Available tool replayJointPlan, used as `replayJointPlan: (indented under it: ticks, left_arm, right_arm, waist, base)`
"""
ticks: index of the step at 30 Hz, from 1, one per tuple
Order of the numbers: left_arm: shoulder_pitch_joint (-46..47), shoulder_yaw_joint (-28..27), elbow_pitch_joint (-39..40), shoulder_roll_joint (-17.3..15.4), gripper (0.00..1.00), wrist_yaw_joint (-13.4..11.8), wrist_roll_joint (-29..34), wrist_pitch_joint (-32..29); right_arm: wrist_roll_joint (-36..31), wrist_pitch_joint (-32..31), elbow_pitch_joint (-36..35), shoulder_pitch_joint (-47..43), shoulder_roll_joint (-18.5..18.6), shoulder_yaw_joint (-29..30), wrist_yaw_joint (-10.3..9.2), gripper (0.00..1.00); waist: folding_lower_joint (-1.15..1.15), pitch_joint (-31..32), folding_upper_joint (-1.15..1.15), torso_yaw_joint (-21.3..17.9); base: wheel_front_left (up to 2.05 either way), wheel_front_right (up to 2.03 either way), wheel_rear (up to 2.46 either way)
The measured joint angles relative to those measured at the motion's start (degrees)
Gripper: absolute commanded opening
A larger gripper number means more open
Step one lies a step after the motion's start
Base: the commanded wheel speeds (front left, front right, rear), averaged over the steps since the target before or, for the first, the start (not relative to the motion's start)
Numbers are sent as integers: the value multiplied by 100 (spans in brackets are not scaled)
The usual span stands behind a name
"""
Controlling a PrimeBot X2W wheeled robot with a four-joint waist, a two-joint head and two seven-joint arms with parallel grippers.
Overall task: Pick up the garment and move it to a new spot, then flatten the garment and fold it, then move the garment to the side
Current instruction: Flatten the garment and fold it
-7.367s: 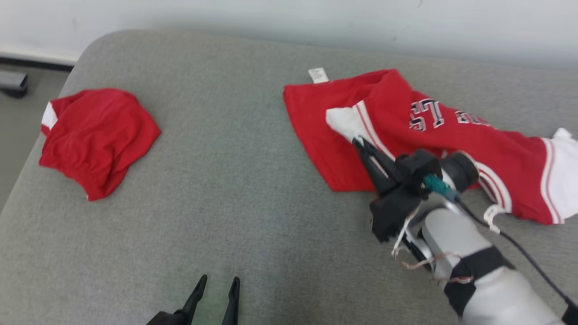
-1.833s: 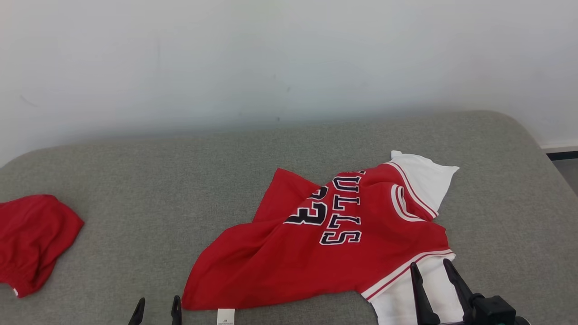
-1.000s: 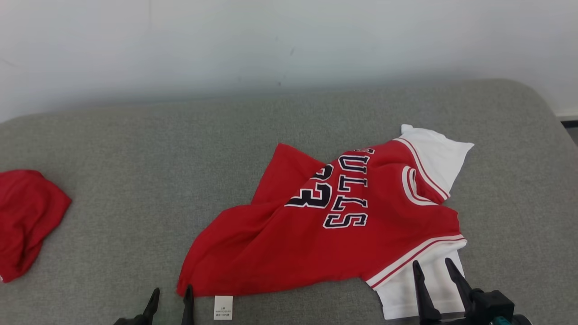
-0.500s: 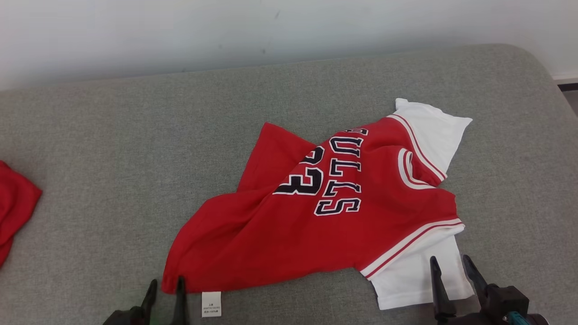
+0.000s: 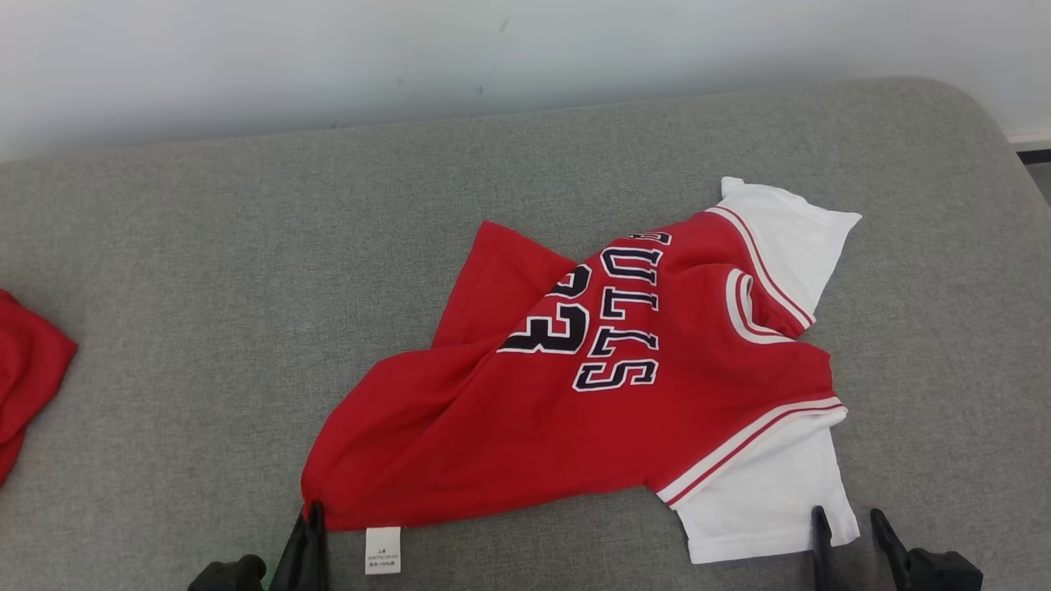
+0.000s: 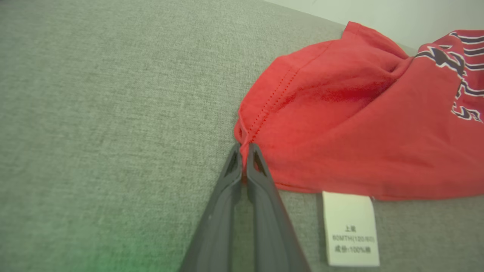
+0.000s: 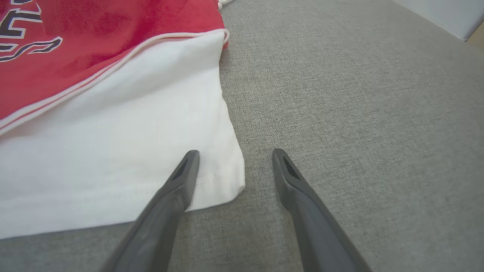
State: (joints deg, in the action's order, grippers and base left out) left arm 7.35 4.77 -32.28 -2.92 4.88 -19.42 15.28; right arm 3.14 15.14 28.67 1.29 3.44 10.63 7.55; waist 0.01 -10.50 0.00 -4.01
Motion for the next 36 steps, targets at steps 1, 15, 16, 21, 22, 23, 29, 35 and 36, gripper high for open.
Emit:
replayJointPlan:
  ticks: [1,15,16,21,22,23,29,35,36]
  left_arm:
    - [2,2,12,0,0,0,2,0]
    - [7,-99,415,2,0,75,-33,-22]
    - [9,-115,493,2,0,116,-89,-22]
    - [320,-269,1114,5,0,221,0,-23]
    - [412,-302,1213,-15,0,225,76,-22]
    - [509,-342,1280,-40,0,226,114,-23]
    - [1450,-243,1713,-670,0,261,278,-22]
    - [2746,159,1851,-1490,0,267,226,-153]
    - [2971,216,1842,-1593,0,266,191,-260]
  right_arm:
    - [14,2,59,19,1,-22,1,100]
    - [631,-3,10,191,115,-581,-10,0]
    - [711,-3,-193,194,132,-613,-10,0]
    - [1147,-4,-1521,359,348,-566,-10,0]
    - [1229,-1,-1693,446,403,-567,-10,0]
    - [1293,-4,-1841,550,470,-588,-10,0]
    - [1564,-1,-2483,1620,955,-775,-10,0]
    - [1779,-2,-2505,2785,1611,-1022,-9,0]
    - [1809,-1,-2486,2988,1681,-1073,-9,0]
  waist:
    - [0,-1,0,5]
    - [-1,106,1,29]
    - [-1,146,0,23]
    - [-1,489,0,-10]
    - [-1,560,0,-12]
    - [-1,634,1,-13]
    - [-1,1052,0,-13]
    - [-1,1388,0,62]
    - [-1,1430,0,86]
  base:
    - [0,0,0]
    - [0,0,0]
    - [0,0,0]
    - [0,0,0]
    - [0,0,0]
    - [0,0,0]
    - [0,0,0]
    - [0,0,0]
    - [0,0,0]
